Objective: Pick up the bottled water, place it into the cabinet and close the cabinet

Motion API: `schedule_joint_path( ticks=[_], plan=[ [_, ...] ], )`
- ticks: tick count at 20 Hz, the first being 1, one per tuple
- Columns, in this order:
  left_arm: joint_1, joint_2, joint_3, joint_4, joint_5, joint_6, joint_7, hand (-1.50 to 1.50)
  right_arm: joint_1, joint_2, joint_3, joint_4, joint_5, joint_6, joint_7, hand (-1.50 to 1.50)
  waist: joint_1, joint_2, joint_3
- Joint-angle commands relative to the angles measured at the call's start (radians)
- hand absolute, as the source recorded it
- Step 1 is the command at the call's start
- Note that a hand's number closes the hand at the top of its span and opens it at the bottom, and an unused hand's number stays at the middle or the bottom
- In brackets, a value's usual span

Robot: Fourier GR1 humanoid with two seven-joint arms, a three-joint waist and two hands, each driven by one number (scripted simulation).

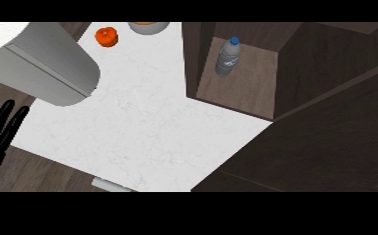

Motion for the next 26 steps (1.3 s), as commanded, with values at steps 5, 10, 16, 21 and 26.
schedule_joint_path(
  ticks=[5, 10, 16, 21, 26],
  plan=[
    [-0.018, 0.006, 0.005, 0.017, 0.005, -0.01, 0.009, -1.5, -0.217, 0.124, -0.026, 0.203, -0.009, -0.087, 0.169, 1.5, -0.003, -0.002, 0.004],
    [-0.018, -0.009, 0.004, 0.041, 0.006, -0.01, 0.002, -1.5, -0.38, 0.232, -0.053, 0.358, -0.03, -0.135, 0.234, 1.5, -0.014, -0.01, 0.009],
    [-0.003, -0.009, 0.012, 0.069, 0.015, -0.023, 0.002, -1.5, -0.6, 0.366, -0.185, 0.532, 0.04, -0.288, 0.285, 1.5, -0.041, -0.023, 0.013],
    [-0.005, -0.013, 0.018, 0.068, 0.019, -0.025, -0.001, -1.5, -0.814, 0.39, -0.263, 0.73, 0.072, -0.458, 0.294, 1.5, -0.056, -0.03, 0.018],
    [0.004, -0.014, 0.024, 0.065, 0.027, -0.03, 0.0, -1.5, -0.991, 0.391, -0.333, 0.944, 0.046, -0.62, 0.258, 1.5, -0.047, -0.026, 0.022]
  ],
)
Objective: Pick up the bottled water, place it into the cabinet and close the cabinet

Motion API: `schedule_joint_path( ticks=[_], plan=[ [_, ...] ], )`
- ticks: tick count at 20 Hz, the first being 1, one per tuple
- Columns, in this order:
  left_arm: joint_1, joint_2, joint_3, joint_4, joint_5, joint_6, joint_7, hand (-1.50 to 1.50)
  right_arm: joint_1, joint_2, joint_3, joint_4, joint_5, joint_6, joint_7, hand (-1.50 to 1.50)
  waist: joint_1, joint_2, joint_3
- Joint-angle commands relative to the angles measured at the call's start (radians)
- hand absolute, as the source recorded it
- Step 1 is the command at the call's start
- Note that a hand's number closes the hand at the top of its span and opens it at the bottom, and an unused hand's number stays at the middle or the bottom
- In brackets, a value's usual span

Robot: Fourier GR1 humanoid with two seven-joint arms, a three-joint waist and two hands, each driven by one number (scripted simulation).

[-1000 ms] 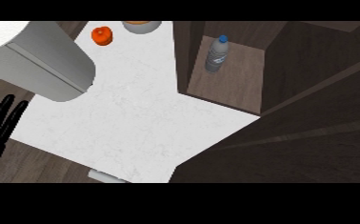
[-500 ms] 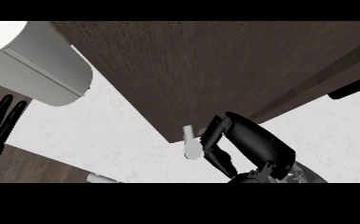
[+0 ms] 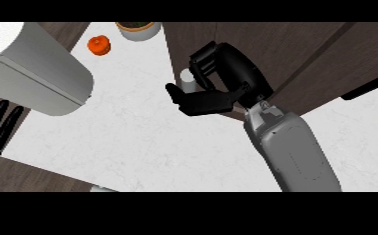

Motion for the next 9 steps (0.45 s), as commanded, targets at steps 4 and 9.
schedule_joint_path(
  ticks=[4, 9],
  plan=[
    [0.025, -0.007, 0.004, 0.001, 0.004, -0.022, -0.007, -1.5, -0.216, 0.01, -0.117, 0.233, -0.073, -0.203, -0.023, -1.5, -0.008, -0.003, 0.002],
    [0.024, -0.027, 0.002, 0.019, -0.003, -0.023, -0.019, -1.5, -0.279, 0.01, -0.091, 0.306, -0.114, -0.267, -0.049, -1.5, -0.024, -0.002, 0.001]
  ],
)
